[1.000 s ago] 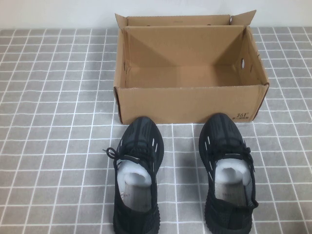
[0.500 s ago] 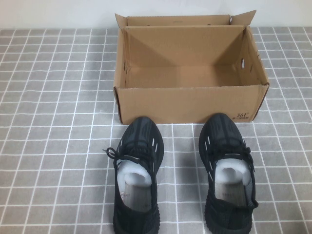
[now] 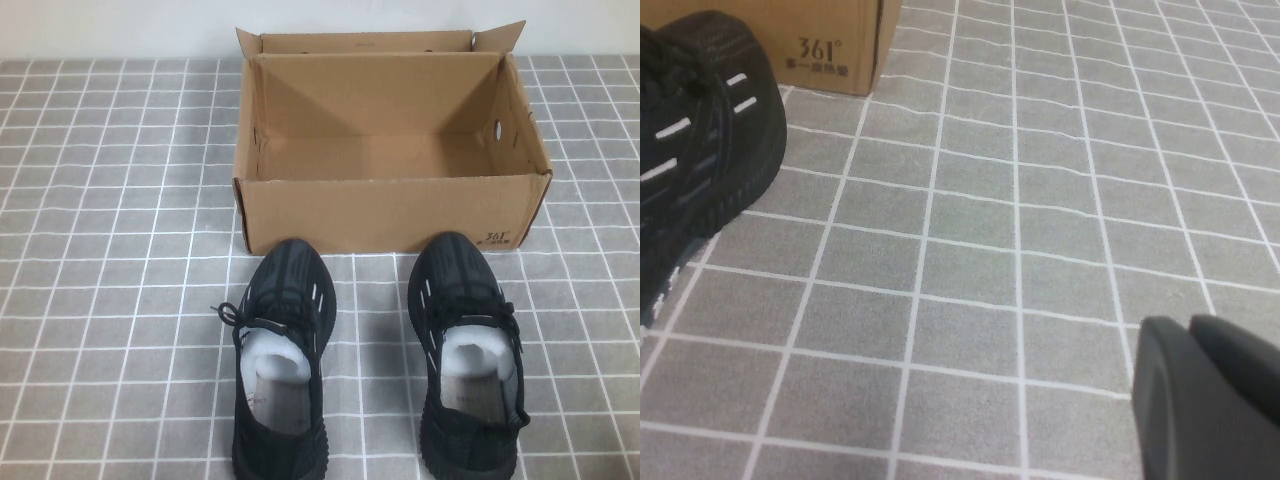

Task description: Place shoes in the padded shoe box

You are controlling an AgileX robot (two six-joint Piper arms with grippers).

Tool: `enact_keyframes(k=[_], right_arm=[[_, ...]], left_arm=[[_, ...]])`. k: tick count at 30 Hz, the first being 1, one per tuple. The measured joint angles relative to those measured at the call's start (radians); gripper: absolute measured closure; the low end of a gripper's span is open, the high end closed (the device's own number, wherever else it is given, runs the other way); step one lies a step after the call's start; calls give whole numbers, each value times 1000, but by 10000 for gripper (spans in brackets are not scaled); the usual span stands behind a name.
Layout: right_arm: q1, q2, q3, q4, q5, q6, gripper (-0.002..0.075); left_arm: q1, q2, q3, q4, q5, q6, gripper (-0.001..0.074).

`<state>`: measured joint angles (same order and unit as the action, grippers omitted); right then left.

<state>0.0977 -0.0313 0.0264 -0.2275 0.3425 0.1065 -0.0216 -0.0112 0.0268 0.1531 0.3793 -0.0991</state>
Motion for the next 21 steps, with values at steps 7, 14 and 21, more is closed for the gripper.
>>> enact_keyframes(k=[7,14,21], right_arm=[[0,0,0,-2,-193,0,733],[0,0,0,-2,-712,1,733],[0,0,0,70,-1111,60,733]], left_arm=[[-2,0,0,0,0,0,741],[-8,0,0,0,-4,0,741],[-8,0,0,0,-6,0,741]])
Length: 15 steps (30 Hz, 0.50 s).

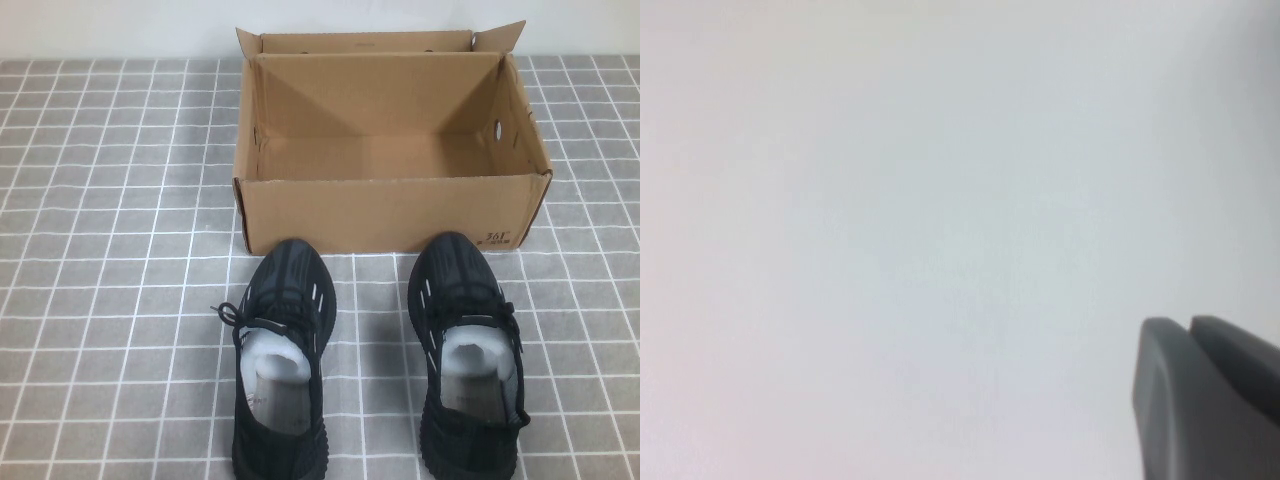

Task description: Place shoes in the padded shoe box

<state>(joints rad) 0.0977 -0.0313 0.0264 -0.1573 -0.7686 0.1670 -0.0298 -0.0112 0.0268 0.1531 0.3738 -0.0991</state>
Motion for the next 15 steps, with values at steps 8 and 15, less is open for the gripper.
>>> enact_keyframes(k=[8,15], right_arm=[[0,0,-109,221,-136,51,733],[0,26,-386,525,453,-180,733]], left_arm=[[0,0,0,0,-8,0,741],[0,0,0,0,-8,0,741]])
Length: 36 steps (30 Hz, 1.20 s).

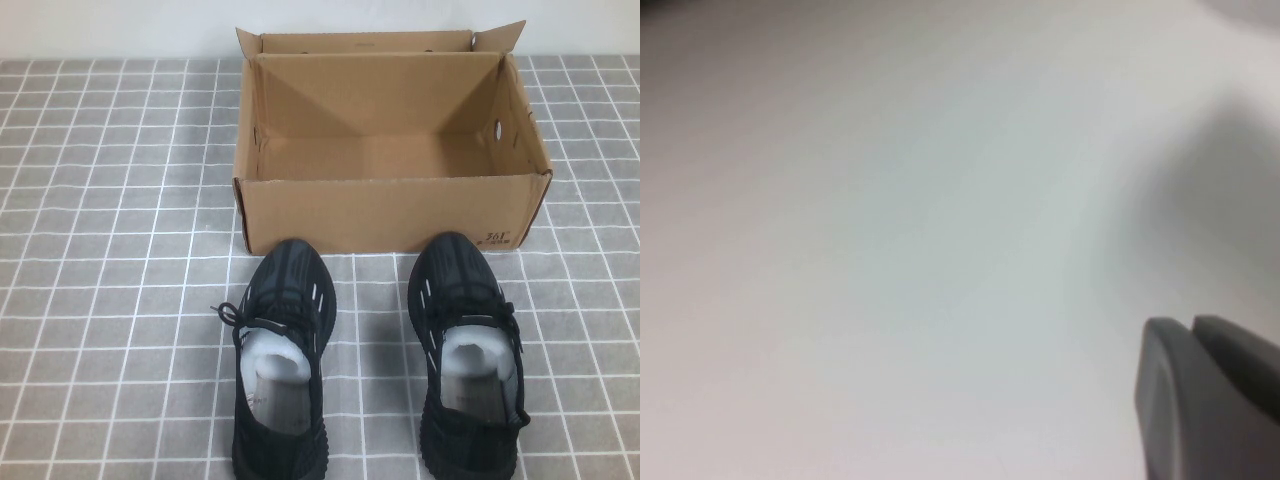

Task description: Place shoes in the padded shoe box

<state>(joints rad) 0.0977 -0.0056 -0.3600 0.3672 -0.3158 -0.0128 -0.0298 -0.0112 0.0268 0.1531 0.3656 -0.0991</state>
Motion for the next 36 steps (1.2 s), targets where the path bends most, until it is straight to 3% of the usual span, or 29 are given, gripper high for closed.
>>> enact_keyframes(k=[4,8,15,24,32,36], right_arm=[[0,93,-80,68,263,-88,733],[0,199,-93,67,388,-93,733],[0,265,-93,100,316,-116,733],[0,302,-93,99,398,-195,733],[0,482,-140,9,825,-412,733],[0,631,-225,14,962,-425,733]], left_arm=[[0,0,0,0,0,0,741],[0,0,0,0,0,0,741],[0,0,0,0,0,0,741],[0,0,0,0,0,0,741],[0,0,0,0,0,0,741],[0,0,0,0,0,0,741]])
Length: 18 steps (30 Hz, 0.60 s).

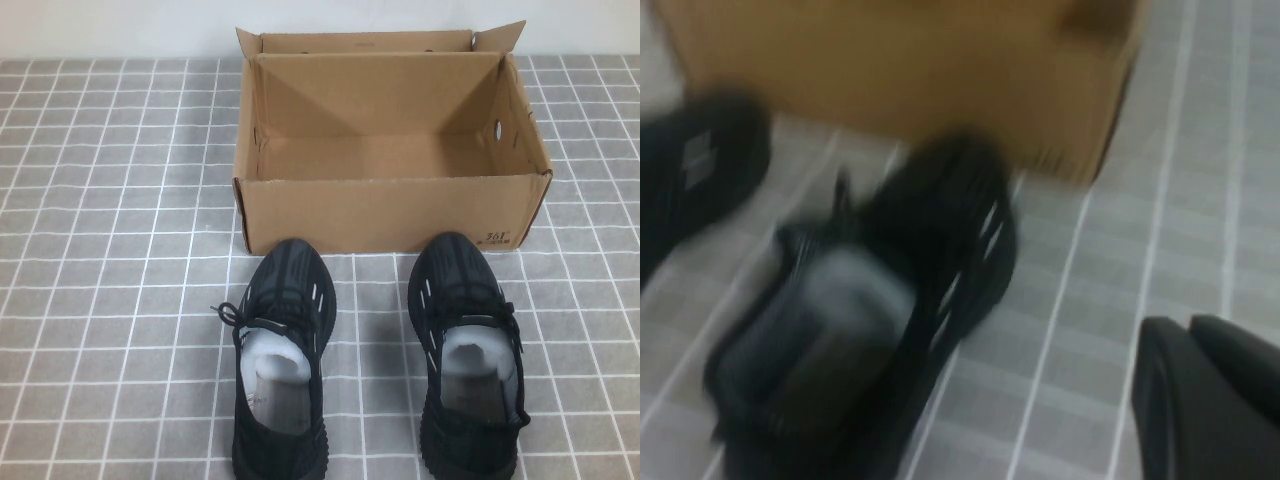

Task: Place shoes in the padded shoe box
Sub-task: Pick up the shoe from the table

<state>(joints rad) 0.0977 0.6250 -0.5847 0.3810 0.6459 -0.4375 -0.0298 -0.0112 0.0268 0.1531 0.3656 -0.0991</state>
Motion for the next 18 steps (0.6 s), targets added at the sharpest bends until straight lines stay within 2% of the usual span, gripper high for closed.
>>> enact_keyframes(k=[11,14,18], right_arm=[[2,358,-121,331,123,-395,717],[41,417,-152,326,138,-433,627],[149,478,-212,260,96,-442,399]], left_arm=[[0,0,0,0,0,0,741],[0,0,0,0,0,0,741],[0,0,0,0,0,0,741]])
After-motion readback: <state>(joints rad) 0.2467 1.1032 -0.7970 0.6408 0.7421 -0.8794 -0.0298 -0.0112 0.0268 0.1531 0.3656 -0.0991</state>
